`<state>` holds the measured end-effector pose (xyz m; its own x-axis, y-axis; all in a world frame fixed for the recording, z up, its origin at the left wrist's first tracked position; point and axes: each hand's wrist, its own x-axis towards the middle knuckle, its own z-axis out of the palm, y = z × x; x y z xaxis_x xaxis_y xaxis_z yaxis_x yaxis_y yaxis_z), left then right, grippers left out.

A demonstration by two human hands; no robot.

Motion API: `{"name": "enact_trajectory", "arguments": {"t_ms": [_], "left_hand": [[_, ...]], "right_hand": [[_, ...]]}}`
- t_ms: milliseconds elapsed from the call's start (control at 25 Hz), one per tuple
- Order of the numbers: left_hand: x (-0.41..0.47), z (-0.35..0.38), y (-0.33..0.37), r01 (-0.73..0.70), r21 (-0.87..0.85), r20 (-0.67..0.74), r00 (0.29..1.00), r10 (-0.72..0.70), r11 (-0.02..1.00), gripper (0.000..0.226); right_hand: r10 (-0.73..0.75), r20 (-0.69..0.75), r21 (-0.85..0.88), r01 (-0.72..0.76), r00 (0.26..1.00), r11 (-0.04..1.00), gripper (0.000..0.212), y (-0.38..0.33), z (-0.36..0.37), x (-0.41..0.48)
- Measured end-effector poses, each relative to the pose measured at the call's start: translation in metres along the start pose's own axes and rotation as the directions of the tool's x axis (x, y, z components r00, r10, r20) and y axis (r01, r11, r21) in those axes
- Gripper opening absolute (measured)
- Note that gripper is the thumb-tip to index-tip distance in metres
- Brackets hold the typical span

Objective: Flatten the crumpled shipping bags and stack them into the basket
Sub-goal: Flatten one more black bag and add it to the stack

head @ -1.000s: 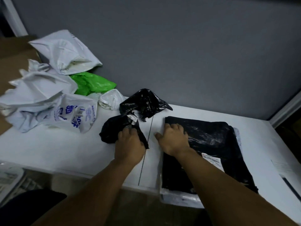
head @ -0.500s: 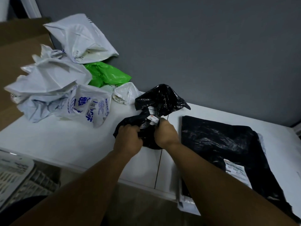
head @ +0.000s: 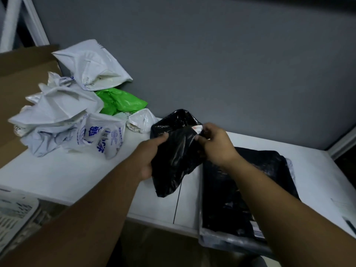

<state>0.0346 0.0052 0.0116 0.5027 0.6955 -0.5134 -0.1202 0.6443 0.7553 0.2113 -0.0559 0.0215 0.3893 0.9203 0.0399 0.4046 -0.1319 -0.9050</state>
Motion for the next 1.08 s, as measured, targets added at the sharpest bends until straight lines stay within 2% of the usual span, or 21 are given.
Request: {"name": "enact_trajectory", "arguments": {"t_ms": [80, 120, 160, 240, 320, 400, 520, 600, 680, 760, 880, 960, 1080], "left_hand": [[0.013, 0.011, -0.004, -0.079, -0.145, -0.075, 0.995, 0.068, 0.986, 0.034], [0.019, 0.015, -0.006, -0.105, -0.187, -0.103, 0.991, 0.086, 0.977, 0.032], [0.024, 0.02, -0.007, -0.118, -0.211, -0.104, 0.99, 0.098, 0.97, 0.031], [0.031, 0.031, -0.013, -0.145, -0.198, -0.075, 0.988, 0.132, 0.969, 0.03], [0.037, 0.043, -0.019, -0.159, -0.181, -0.015, 0.987, 0.159, 0.97, 0.027], [0.039, 0.051, -0.022, -0.164, -0.118, 0.027, 0.985, 0.168, 0.979, 0.024], [0.044, 0.059, -0.027, -0.203, -0.003, -0.004, 0.979, 0.203, 0.979, 0.022], [0.049, 0.058, -0.026, -0.216, -0.04, -0.064, 0.975, 0.213, 0.976, 0.021], [0.063, 0.046, -0.02, -0.241, -0.161, -0.185, 0.96, 0.211, 0.957, 0.019], [0.074, 0.027, -0.011, -0.29, -0.259, -0.293, 0.933, 0.211, 0.921, 0.026], [0.078, 0.008, -0.004, -0.358, -0.309, -0.403, 0.888, 0.22, 0.881, 0.025], [0.077, 0.005, -0.002, -0.367, -0.319, -0.406, 0.886, 0.224, 0.874, 0.016], [0.073, 0.012, -0.001, -0.354, -0.368, -0.324, 0.915, 0.239, 0.86, 0.023]], "right_hand": [[-0.064, -0.253, -0.064, 0.049, 0.965, 0.997, 0.027, 0.007, -0.006, -0.004], [-0.129, -0.32, -0.14, 0.088, 0.939, 0.986, 0.029, 0.01, -0.008, -0.007], [-0.196, -0.325, -0.233, 0.122, 0.925, 0.965, 0.026, 0.012, -0.01, -0.01], [-0.229, -0.224, -0.383, 0.131, 0.947, 0.915, 0.024, 0.015, -0.011, -0.012], [-0.191, -0.179, -0.386, 0.11, 0.965, 0.916, 0.018, 0.022, -0.013, -0.008], [-0.212, -0.152, -0.345, 0.149, 0.965, 0.927, 0.014, 0.026, -0.014, -0.006], [-0.19, -0.109, -0.338, 0.144, 0.976, 0.93, 0.012, 0.034, -0.015, -0.005], [-0.125, -0.124, -0.373, 0.071, 0.984, 0.925, 0.01, 0.038, -0.021, 0.0], [-0.028, -0.18, -0.296, -0.027, 0.983, 0.955, 0.018, 0.045, -0.034, 0.004], [0.091, -0.232, -0.07, -0.11, 0.969, 0.992, 0.026, 0.053, -0.051, 0.009], [0.209, -0.217, 0.2, -0.166, 0.954, 0.966, 0.024, 0.062, -0.072, 0.007], [0.219, -0.209, 0.254, -0.163, 0.953, 0.953, 0.021, 0.066, -0.077, 0.005], [0.135, -0.254, 0.245, -0.072, 0.958, 0.967, 0.016, 0.058, -0.08, 0.0]]}}
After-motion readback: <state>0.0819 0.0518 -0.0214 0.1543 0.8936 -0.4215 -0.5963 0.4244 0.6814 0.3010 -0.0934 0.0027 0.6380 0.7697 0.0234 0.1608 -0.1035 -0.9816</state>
